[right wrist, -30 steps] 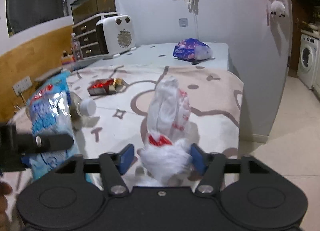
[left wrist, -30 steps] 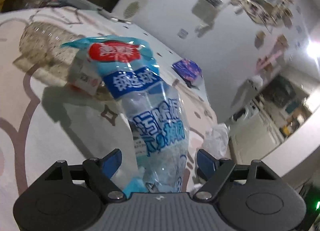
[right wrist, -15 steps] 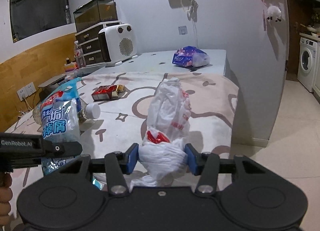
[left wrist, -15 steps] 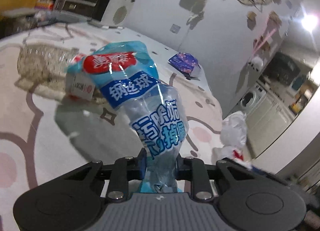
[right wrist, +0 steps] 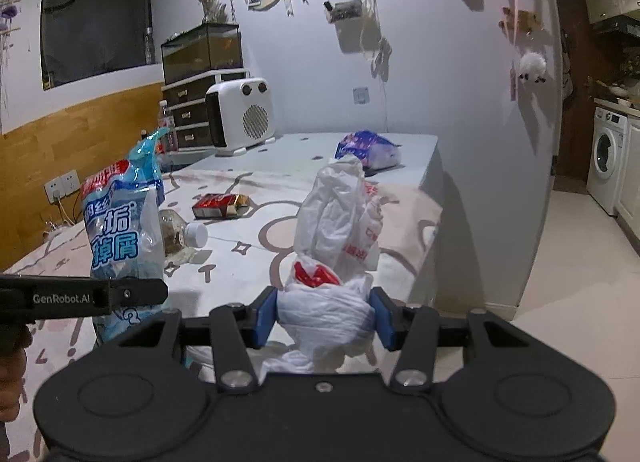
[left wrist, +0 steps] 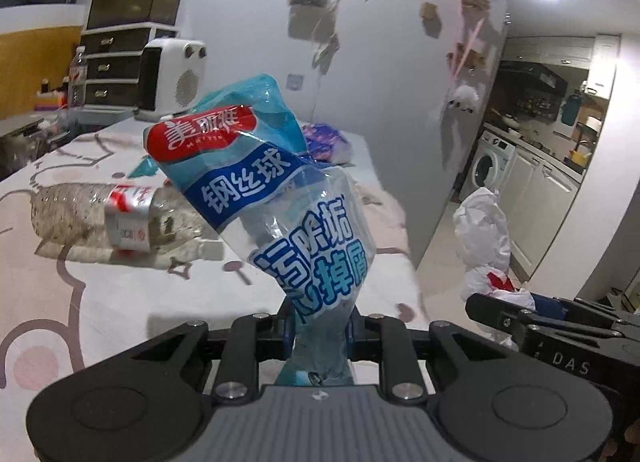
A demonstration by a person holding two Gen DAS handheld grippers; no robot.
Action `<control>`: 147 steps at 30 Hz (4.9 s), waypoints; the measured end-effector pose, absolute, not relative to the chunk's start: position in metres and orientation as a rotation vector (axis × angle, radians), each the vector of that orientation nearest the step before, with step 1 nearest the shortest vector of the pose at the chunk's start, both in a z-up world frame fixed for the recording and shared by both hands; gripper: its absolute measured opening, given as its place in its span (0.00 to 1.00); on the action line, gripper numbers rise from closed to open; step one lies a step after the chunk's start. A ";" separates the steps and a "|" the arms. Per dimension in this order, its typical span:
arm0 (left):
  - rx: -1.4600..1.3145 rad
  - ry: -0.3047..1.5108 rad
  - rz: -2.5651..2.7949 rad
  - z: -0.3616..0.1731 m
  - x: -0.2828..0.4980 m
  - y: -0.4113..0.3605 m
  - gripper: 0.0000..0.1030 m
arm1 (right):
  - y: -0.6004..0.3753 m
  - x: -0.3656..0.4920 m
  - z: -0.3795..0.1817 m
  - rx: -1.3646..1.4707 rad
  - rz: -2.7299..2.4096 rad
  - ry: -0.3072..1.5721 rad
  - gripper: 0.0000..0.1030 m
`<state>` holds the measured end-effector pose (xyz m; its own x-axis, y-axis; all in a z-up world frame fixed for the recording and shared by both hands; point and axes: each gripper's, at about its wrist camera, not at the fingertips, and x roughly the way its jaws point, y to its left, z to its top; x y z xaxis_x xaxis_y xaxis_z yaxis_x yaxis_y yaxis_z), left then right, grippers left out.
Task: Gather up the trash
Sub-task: 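Carry the detergent bag and white plastic bag with both tools over the bin, then open the left tool to drop the detergent bag into the bin, then open the right tool to drop the white plastic bag into the bin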
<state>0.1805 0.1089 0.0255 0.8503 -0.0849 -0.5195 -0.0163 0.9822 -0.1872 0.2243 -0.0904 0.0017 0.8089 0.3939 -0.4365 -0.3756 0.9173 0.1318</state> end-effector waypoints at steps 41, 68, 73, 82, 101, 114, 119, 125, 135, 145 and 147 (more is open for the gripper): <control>0.018 0.907 -0.332 -0.100 0.212 -0.228 0.23 | -0.394 0.139 -0.091 0.166 0.061 0.596 0.49; 0.168 1.355 -0.402 -0.385 0.375 -0.232 0.24 | -0.406 0.260 -0.344 0.315 0.014 1.037 0.49; 0.105 1.505 -0.499 -0.439 0.391 -0.227 0.25 | -0.394 0.281 -0.373 0.329 0.029 1.097 0.49; 0.036 1.654 -0.435 -0.491 0.400 -0.211 0.59 | -0.385 0.301 -0.409 0.336 0.024 1.177 0.49; 0.103 1.525 -0.383 -0.477 0.404 -0.203 0.05 | -0.381 0.308 -0.416 0.362 0.014 1.186 0.49; 0.084 1.449 -0.180 -0.466 0.407 -0.183 0.21 | -0.352 0.346 -0.427 0.329 0.133 1.183 0.52; 0.065 1.462 -0.129 -0.455 0.405 -0.166 0.36 | -0.345 0.355 -0.430 0.303 0.126 1.187 0.58; 0.058 1.466 -0.104 -0.448 0.398 -0.159 0.49 | -0.350 0.345 -0.435 0.273 0.105 1.212 0.58; 0.053 1.439 -0.098 -0.426 0.383 -0.160 0.81 | -0.357 0.323 -0.435 0.253 0.075 1.232 0.55; 0.017 1.386 -0.084 -0.385 0.355 -0.154 0.98 | -0.363 0.306 -0.402 0.263 0.074 1.163 0.78; 0.007 1.381 -0.089 -0.379 0.349 -0.153 0.99 | -0.365 0.302 -0.397 0.262 0.067 1.155 0.81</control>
<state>0.3495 -0.1533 -0.3791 0.1863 -0.0590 -0.9807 0.0667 0.9967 -0.0473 0.3018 -0.3650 -0.3970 0.4057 0.1865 -0.8948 0.0818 0.9676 0.2388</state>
